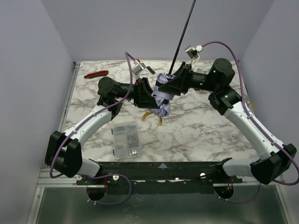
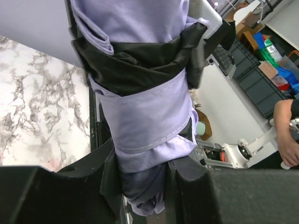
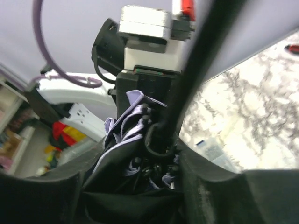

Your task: Open the umbrella

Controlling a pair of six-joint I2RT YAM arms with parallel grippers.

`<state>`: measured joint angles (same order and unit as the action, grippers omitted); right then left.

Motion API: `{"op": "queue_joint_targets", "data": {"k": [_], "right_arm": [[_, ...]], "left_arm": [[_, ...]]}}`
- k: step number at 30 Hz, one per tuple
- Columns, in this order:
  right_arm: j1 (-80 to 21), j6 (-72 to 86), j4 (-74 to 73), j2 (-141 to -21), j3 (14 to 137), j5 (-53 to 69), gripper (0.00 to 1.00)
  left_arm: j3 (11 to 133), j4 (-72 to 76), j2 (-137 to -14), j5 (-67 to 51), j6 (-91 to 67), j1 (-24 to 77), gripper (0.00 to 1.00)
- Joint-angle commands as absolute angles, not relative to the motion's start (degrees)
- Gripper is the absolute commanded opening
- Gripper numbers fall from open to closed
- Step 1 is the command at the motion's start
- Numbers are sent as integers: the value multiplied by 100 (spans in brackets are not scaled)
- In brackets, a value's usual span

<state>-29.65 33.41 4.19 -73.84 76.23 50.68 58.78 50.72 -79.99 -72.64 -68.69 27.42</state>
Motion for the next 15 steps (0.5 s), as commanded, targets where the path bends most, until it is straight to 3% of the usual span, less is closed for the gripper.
{"op": "queue_joint_targets", "data": {"k": [1, 3, 6, 9, 11, 15], "right_arm": [[-2978, 3639, 547, -7506, 7634, 4885, 33], [-2977, 3586, 438, -7523, 7689, 4720, 17], [-2977, 3447, 188, -7524, 7776, 4393, 2], [-2979, 3269, -170, -7461, 7798, 3743, 0], [-2975, 3114, -375, -7407, 7765, 3133, 0], [-2979, 3084, -785, -7380, 7667, 1603, 0]], "left_arm": [[6054, 4989, -7931, -7392, -6738, 2721, 21], [6047, 4586, -7830, -7340, -6423, 2642, 41], [6233, 2935, -7567, -7013, -5266, 2430, 60], [6731, 376, -7186, -6246, -3016, 2330, 74], [6980, -712, -7002, -5401, -2024, 2337, 77], [7006, -1266, -6604, -3204, -942, 2579, 83]]}}
